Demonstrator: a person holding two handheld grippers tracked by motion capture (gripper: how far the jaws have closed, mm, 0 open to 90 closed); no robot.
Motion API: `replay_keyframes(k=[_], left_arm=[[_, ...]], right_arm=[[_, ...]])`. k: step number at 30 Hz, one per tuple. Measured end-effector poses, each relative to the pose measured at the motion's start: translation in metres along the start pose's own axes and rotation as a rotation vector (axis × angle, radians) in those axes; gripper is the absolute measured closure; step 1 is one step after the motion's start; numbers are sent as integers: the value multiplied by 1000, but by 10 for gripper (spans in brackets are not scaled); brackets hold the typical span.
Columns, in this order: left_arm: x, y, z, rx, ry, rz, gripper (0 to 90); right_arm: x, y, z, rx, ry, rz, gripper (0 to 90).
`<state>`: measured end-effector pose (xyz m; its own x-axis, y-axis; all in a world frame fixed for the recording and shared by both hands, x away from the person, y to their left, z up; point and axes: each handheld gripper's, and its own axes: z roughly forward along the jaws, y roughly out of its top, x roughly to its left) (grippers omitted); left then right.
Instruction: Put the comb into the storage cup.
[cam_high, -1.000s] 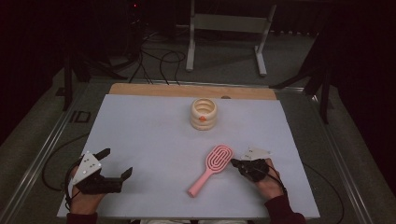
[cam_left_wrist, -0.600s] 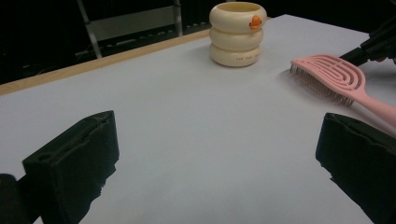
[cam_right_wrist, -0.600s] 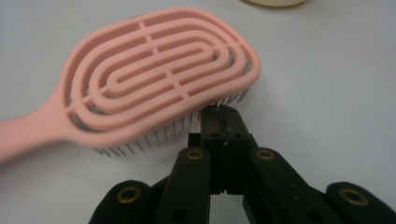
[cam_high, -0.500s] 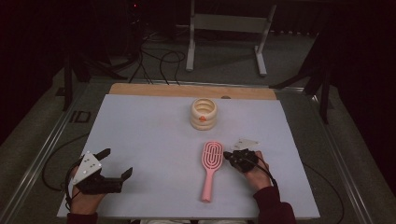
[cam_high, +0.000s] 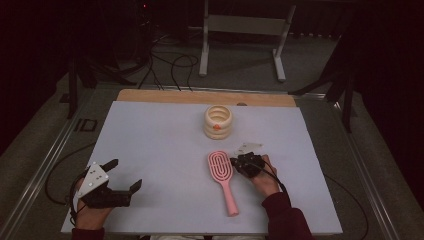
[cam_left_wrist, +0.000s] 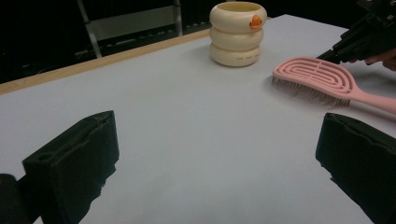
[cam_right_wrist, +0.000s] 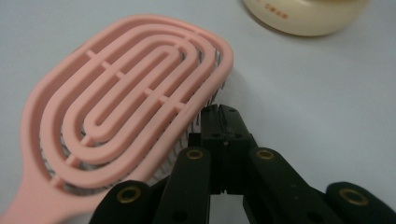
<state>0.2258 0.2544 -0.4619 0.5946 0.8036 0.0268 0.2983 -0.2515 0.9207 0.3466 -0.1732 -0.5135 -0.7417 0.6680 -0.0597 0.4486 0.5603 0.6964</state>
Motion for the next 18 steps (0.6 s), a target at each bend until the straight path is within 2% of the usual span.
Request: replay_keyframes(k=[6, 10, 14, 18], left_arm=[[0, 0, 0, 0, 0, 0, 1], [1, 0, -1, -6, 2, -3, 1], [1, -1, -2, -8, 5, -5, 1], [1, -1, -1, -11, 7, -8, 1]], right_arm=[[8, 12, 11, 26, 33, -41, 900], [10, 13, 13, 24, 31, -54, 900], [6, 11, 9, 19, 14, -29, 896], [1, 10, 1, -15, -1, -7, 837]])
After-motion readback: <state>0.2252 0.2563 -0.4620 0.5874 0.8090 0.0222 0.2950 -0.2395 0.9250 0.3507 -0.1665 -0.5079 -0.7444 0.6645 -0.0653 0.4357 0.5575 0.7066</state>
